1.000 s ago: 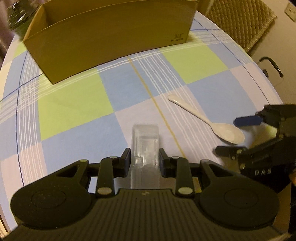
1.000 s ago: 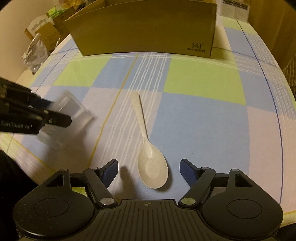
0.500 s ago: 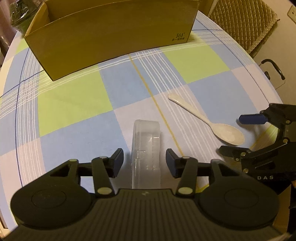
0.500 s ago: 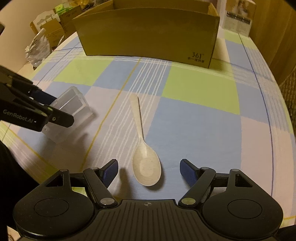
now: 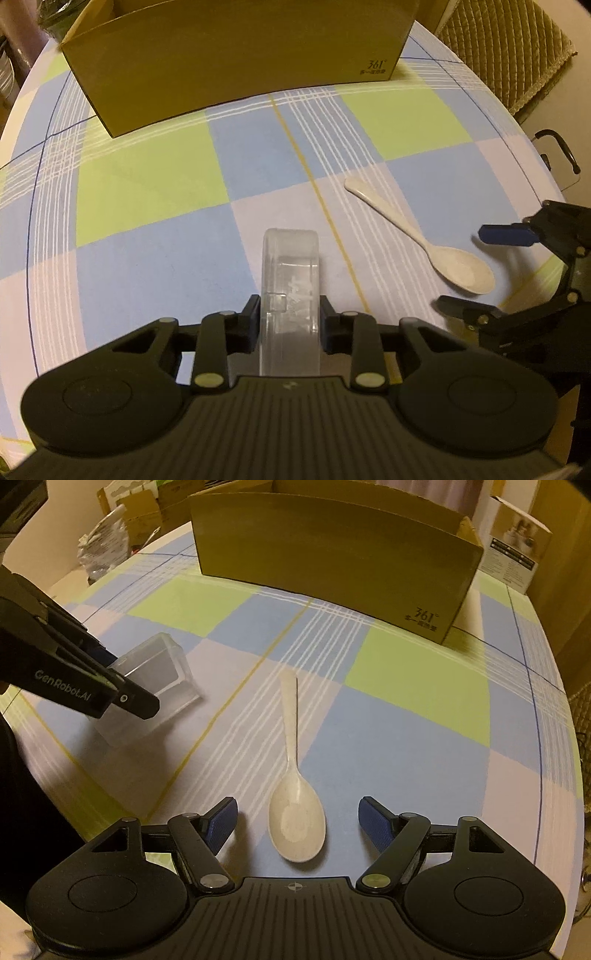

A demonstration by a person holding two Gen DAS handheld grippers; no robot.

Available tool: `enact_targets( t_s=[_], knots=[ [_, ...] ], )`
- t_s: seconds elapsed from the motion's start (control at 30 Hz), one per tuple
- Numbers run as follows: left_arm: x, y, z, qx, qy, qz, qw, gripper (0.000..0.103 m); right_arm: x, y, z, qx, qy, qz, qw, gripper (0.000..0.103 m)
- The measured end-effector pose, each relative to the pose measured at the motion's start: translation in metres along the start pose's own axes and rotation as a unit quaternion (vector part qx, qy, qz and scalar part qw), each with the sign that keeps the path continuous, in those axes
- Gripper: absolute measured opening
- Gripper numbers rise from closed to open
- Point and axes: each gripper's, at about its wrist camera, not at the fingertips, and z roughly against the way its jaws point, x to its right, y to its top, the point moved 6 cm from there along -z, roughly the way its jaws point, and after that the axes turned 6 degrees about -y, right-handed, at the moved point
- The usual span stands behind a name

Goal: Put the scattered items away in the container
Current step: 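Lift the clear container and spoon and carry both toward the box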

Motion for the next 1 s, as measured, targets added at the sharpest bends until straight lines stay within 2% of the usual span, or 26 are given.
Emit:
enact_targets(
  t_s=[0.23,0.27,0.3,0.4,0.43,0.47,0.77,0.8,1.0],
  knots=[
    [0.0010,0.0005,-0.0006,0.000,-0.004,0.005,1.0000,0.026,-0.0040,0.0036,-0.0065,-0.015,0.011,0.033,0.999,0.078],
    [0.0010,0.0005,-0.0006,0.000,-0.005,0.006,1.0000,0.026,-0.0040,0.0036,-0.0078,-0.018,0.013,0.036,0.999,0.062],
    [0.0008,0.0006,-0.0008,0.001,-0.006,0.007,1.0000,0.026,-0.0039,0.0039,-0.0088,-0.020,0.016,0.037,0.999,0.057],
    [0.0008,0.0008,-0.0008,0.000,-0.007,0.007,1.0000,0.026,-0.0037,0.0055,-0.0092,-0.022,0.016,0.040,0.999,0.057],
    [0.0007,0.0011,-0.0006,0.000,-0.007,0.007,0.9999,0.026,-0.0036,0.0060,-0.0093,-0.024,0.017,0.039,0.999,0.054],
    [0.0005,0.0014,-0.0005,0.000,-0.008,0.007,0.9999,0.026,-0.0034,0.0064,-0.0091,-0.026,0.020,0.037,0.999,0.046],
    [-0.0009,0.0037,0.0001,-0.001,-0.010,0.004,0.9999,0.026,0.0006,0.0052,-0.0070,-0.039,0.021,0.027,0.999,0.045],
    [-0.0009,0.0037,0.0002,-0.002,-0.010,0.003,0.9999,0.026,0.0013,0.0056,-0.0065,-0.038,0.021,0.025,0.999,0.035],
    [-0.0006,0.0031,0.0011,-0.002,-0.010,0.001,1.0000,0.026,0.0029,0.0061,-0.0017,-0.027,0.015,0.016,0.999,0.035]
  ],
)
